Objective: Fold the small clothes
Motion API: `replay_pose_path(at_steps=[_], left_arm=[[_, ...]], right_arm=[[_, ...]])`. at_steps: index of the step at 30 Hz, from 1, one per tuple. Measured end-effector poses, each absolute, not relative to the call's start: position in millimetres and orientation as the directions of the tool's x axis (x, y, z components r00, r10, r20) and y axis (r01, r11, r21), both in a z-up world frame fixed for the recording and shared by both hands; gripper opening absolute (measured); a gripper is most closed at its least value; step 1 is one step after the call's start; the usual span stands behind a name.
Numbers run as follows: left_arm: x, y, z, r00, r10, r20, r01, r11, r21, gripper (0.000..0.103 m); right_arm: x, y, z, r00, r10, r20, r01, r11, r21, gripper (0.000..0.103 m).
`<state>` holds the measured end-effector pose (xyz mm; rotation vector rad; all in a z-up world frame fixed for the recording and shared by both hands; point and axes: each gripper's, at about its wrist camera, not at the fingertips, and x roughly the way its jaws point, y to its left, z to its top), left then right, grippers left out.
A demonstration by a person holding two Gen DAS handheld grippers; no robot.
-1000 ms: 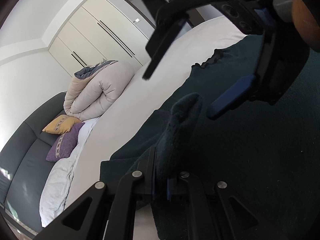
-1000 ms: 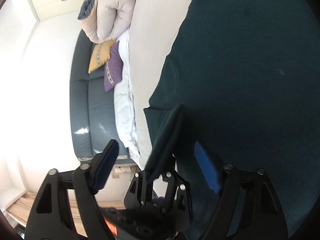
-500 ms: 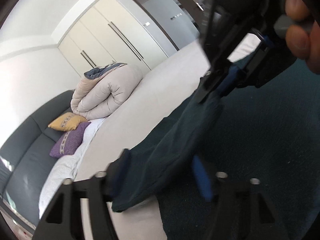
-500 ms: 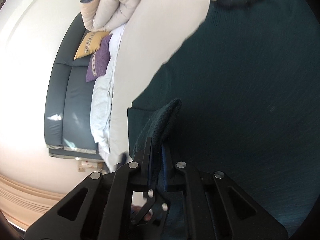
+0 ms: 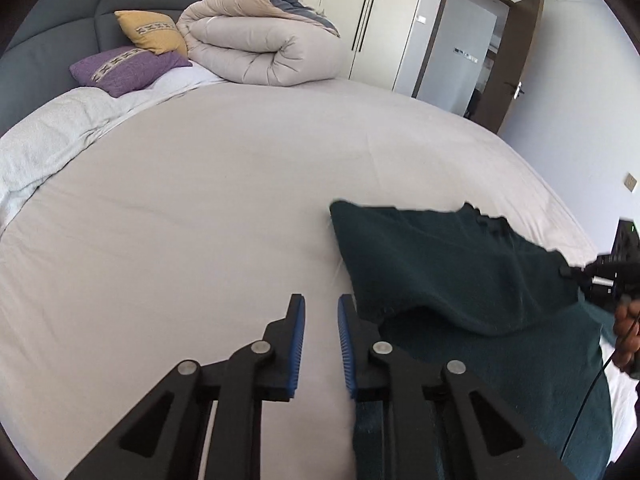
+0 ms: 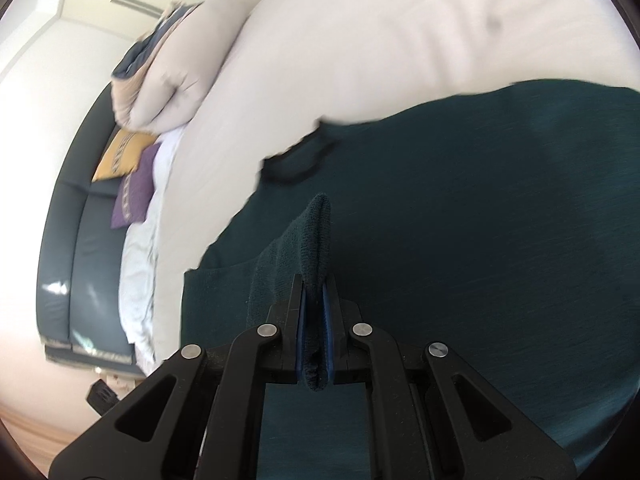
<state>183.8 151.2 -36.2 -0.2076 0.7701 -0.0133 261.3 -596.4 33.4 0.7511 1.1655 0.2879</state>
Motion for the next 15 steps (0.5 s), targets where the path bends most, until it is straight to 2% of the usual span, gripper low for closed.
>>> replay_pose_path(at_steps=[7,12,15], left_arm=[[211,126,-28,0.709,-0.129,-0.693,-0.011,0.981,-0.194,0.018],[241,96,-40,0.676,-0.153,-0.721,0.026,0.983,-0.183,0.018],[261,77,-58,0.642,-0.131,-0.756,0.044,0.99,-0.134,0.018]], right_arm=[[262,-620,23,0.416,0.528,-0.74,0.228,0.728,0.647,0.007],[242,-641,15,0.414,0.521,-0.747,0.234,0.732,0.64,0.007],[231,-650,13,0.411,0.516,-0.752,0.229,0.739,0.633,0.007]])
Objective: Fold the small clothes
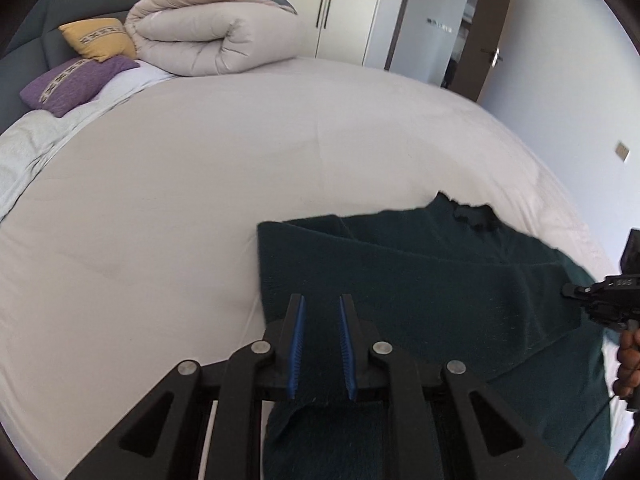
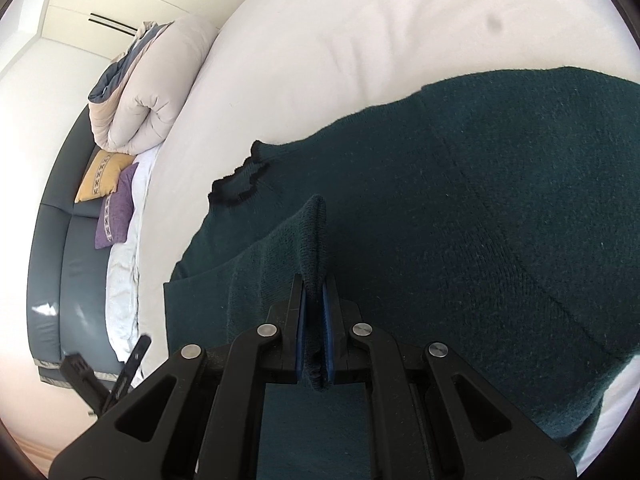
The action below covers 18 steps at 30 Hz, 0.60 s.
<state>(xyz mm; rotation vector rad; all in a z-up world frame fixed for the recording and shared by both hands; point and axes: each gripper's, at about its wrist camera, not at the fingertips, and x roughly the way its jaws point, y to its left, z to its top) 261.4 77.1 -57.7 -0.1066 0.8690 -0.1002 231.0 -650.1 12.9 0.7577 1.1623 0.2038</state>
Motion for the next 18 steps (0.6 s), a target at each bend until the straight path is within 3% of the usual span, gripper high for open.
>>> replay_pose_path(at_steps=[4,10,18], left_arm=[[279,70,-98,0.567,-0.083,-0.819,0.039,0.996,-0.075,0.018],[272,64,-98,0.596,-0.049,-0.801,0.053,0.998,-0.021,0.019],[262,49,-107,0.622,0.042,-0.782,0.072,0.991,0.11,0.022]], right_arm=[[233,-657,4,0.411,0.501,-0.762,0.263,0.735,0.625,0.007],[233,-671,-13,0.431,0.493,-0.756,0.286,0.719,0.633,0.007],[228,-653,12,0.48,0.428,-0.766,0.206,0.794,0.572,0.008]])
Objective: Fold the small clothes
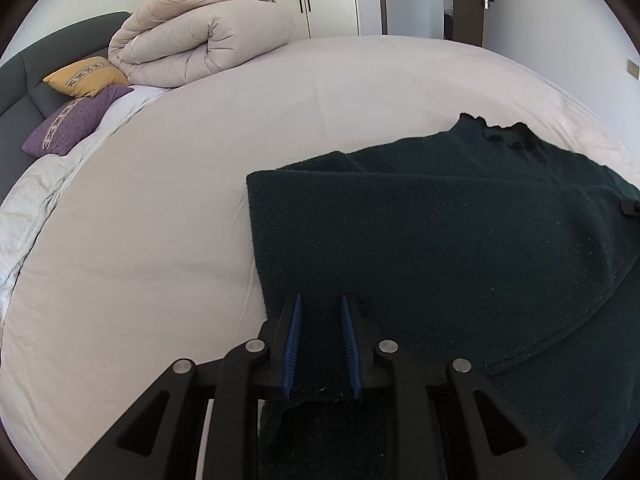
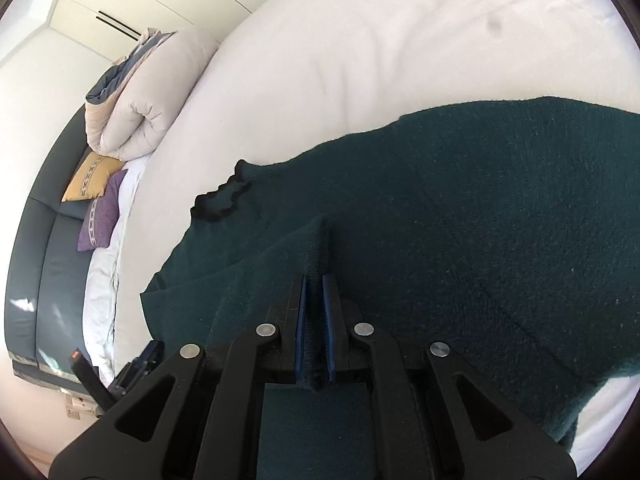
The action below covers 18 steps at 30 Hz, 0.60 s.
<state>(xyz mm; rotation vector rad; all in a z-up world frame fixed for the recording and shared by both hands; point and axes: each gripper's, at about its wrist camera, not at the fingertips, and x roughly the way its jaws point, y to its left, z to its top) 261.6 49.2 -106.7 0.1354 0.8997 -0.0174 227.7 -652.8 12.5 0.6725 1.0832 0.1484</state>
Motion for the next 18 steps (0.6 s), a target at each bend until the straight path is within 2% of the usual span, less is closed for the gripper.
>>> replay_pose_path(at_steps=[2,4,5,7,8,9,10,12,14,18], left_arm=[[265,50,-107,0.616,0.039,-0.787,0.075,0.991,0.108,0.023],[262,52,-104,0.621,0.031,-0.783,0.071,0.993,0.095,0.023],[259,54,-101,0.624,0.025,-0.781,0.062,0.995,0.082,0.027],[253,58,-95,0.624,0.019,-0.781,0.036,0.998,0.053,0.04],[248,60,-91,0.626,0.0,-0.78,0.025,0.999,0.021,0.054],[243,60,-88,0.628,-0.029,-0.778,0.029,0.999,-0.014,0.065],[237,59,-84,0.632,-0.069,-0.772,0.038,0.998,-0.057,0.068],[227,53,-77,0.64,-0.113,-0.76,0.047,0.993,-0.109,0.072],[218,45,-73,0.631,-0.178,-0.755,0.068,0.982,-0.175,0.072],[205,24,-70,0.596,-0.298,-0.746,0.087,0.947,-0.309,0.072]], right_arm=[[231,-652,1,0.433,0.401,-0.807,0.23,0.817,0.529,0.009],[228,-661,-5,0.454,0.45,-0.769,0.225,0.777,0.588,0.009],[222,-672,-2,0.484,0.445,-0.753,0.262,0.747,0.61,0.009],[205,-693,11,0.566,0.401,-0.72,0.297,0.715,0.633,0.012],[196,-703,18,0.604,0.381,-0.7,0.295,0.709,0.641,0.015],[179,-718,30,0.654,0.345,-0.673,0.298,0.7,0.649,0.026],[162,-732,38,0.687,0.316,-0.654,0.307,0.69,0.656,0.048],[131,-758,46,0.732,0.262,-0.628,0.345,0.653,0.674,0.072],[86,-797,49,0.785,0.189,-0.589,0.393,0.583,0.711,0.072],[3,-874,39,0.818,0.087,-0.568,0.494,0.4,0.772,0.072]])
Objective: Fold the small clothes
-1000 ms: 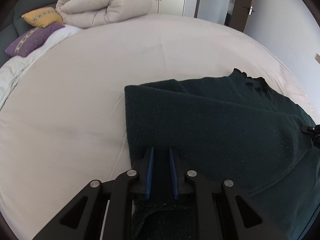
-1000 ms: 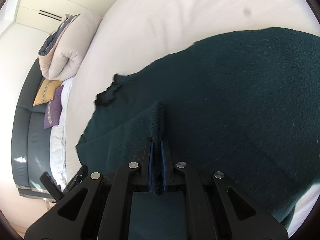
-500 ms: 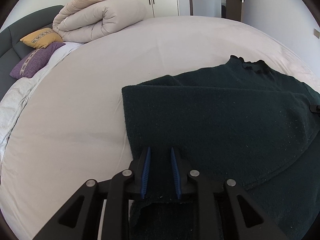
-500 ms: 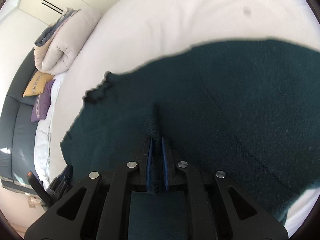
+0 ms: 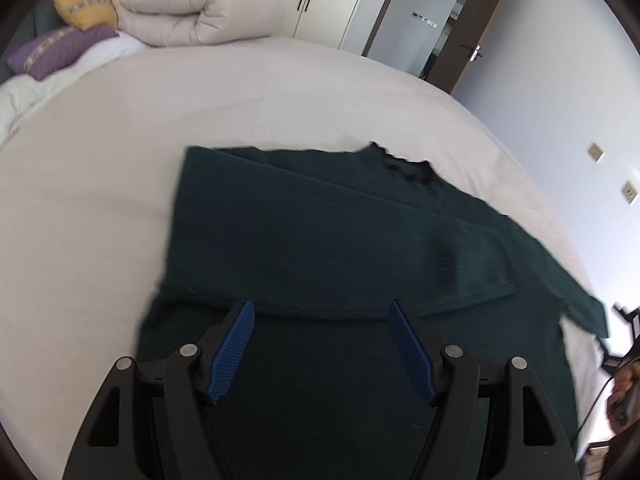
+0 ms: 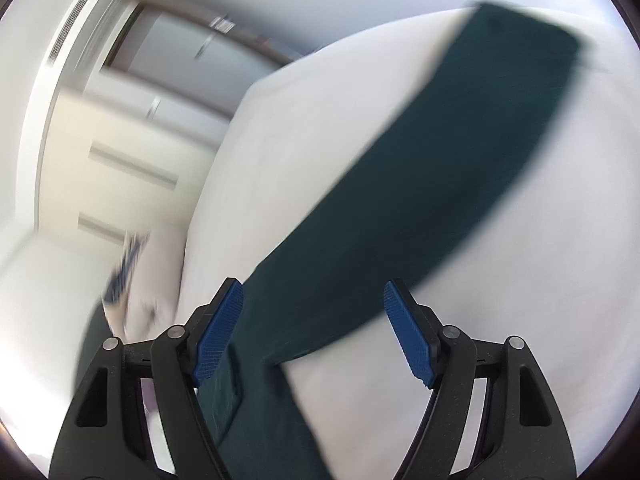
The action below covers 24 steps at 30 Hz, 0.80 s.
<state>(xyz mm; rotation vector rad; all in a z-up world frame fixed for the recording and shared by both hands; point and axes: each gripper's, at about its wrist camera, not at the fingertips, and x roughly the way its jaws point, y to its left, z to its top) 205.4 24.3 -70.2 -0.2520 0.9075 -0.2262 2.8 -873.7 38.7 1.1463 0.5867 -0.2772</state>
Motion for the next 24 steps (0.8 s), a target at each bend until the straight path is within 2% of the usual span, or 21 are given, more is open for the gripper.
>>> replay_pose_path(at_steps=[2,4,9,10,12,14,15,16,18,24], left_arm=[[200,10,-68,0.584,-0.327,-0.743,0.107,0.938,-0.33,0.072],[196,-5,-69,0.567,-0.357,-0.742,0.123,0.928,-0.352,0.072],[192,-30,-70,0.524,-0.416,-0.743,0.132,0.902,-0.412,0.072],[192,-34,-69,0.521,-0.425,-0.741,0.135,0.898,-0.42,0.072],[192,-37,-68,0.515,-0.439,-0.736,0.14,0.89,-0.433,0.072],[194,-39,-68,0.507,-0.452,-0.734,0.138,0.883,-0.449,0.072],[196,-38,-68,0.502,-0.46,-0.732,0.133,0.878,-0.461,0.072],[197,-37,-69,0.498,-0.466,-0.731,0.127,0.873,-0.47,0.072],[200,-37,-70,0.494,-0.475,-0.729,0.124,0.868,-0.481,0.072],[206,-39,-69,0.477,-0.526,-0.704,0.14,0.836,-0.53,0.072]], right_arm=[[-34,-908,27,0.818,0.031,-0.575,0.544,0.285,0.789,0.072],[-60,-934,18,0.843,0.002,-0.538,0.528,0.187,0.828,0.071],[-56,-956,14,0.861,-0.02,-0.508,0.505,0.152,0.85,0.071],[-47,-959,12,0.866,-0.015,-0.5,0.497,0.15,0.855,0.068],[-33,-962,9,0.867,-0.013,-0.498,0.494,0.151,0.856,0.059],[-21,-963,3,0.87,-0.013,-0.492,0.489,0.136,0.862,0.042],[-16,-962,0,0.868,-0.011,-0.496,0.494,0.127,0.86,0.027],[-11,-962,-4,0.86,-0.011,-0.51,0.508,0.118,0.854,0.018],[-7,-959,-7,0.848,-0.018,-0.53,0.528,0.123,0.84,0.011],[27,-916,38,0.819,-0.055,-0.571,0.555,0.33,0.764,0.008]])
